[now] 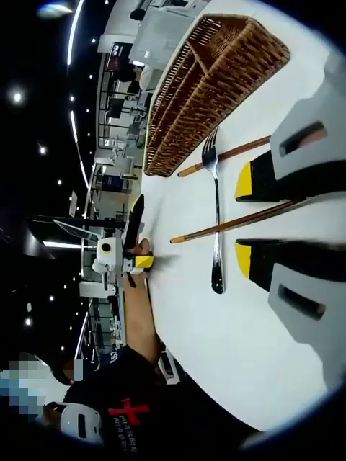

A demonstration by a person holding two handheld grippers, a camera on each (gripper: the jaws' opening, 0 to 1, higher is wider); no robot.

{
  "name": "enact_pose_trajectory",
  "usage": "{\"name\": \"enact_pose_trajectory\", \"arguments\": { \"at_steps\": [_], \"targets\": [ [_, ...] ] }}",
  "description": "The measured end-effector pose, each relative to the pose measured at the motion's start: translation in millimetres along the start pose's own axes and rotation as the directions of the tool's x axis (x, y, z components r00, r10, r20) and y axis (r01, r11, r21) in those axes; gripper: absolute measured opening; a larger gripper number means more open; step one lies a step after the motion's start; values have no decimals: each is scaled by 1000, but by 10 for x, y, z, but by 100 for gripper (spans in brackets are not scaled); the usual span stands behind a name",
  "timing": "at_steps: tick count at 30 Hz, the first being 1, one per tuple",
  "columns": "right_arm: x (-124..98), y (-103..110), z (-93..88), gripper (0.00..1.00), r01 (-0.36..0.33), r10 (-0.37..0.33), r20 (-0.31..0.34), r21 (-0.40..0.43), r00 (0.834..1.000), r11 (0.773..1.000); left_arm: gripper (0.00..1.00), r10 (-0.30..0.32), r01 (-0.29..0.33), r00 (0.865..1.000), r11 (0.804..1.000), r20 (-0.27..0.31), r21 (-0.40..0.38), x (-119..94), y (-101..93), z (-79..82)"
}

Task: Arrange the knives, forks, and spoons in their matching storage slots by inserting each utensil handle-first until every utensil is classified and aligned in the correct compartment

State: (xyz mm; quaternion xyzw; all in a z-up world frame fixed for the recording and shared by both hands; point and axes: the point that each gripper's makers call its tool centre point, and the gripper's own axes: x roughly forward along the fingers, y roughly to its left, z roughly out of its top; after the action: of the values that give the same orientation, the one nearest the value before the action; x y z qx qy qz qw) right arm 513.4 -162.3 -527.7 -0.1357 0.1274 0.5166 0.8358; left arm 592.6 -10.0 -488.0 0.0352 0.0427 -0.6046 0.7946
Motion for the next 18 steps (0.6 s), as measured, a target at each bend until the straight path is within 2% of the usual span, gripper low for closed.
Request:
{"name": "enact_pose_trajectory", "arguments": {
  "at_steps": [3,11,13,14,18],
  "targets": [
    [-1,17,-7,8,-9,9,-2,-7,1000,1000,100,0,0,1000,1000,1,-1,-2,3,0],
    [42,58,-25,11,-21,20,-12,-23,1000,1000,100,0,0,1000,1000,6,-6,-5,9,3],
    [61,80,-36,6,-29,28,-17,-31,999,999,100,1,0,1000,1000,7,-7,-5,11,4],
    [59,87,-38,3,-34,33,-20,-38,999,999,100,0,0,1000,1000,8,-7,-5,11,4],
    [65,175,-36,2,-79,79,-11,-30,997,996,100,1,-1,1000,1000,8,-9,-2,12,4]
  ]
}}
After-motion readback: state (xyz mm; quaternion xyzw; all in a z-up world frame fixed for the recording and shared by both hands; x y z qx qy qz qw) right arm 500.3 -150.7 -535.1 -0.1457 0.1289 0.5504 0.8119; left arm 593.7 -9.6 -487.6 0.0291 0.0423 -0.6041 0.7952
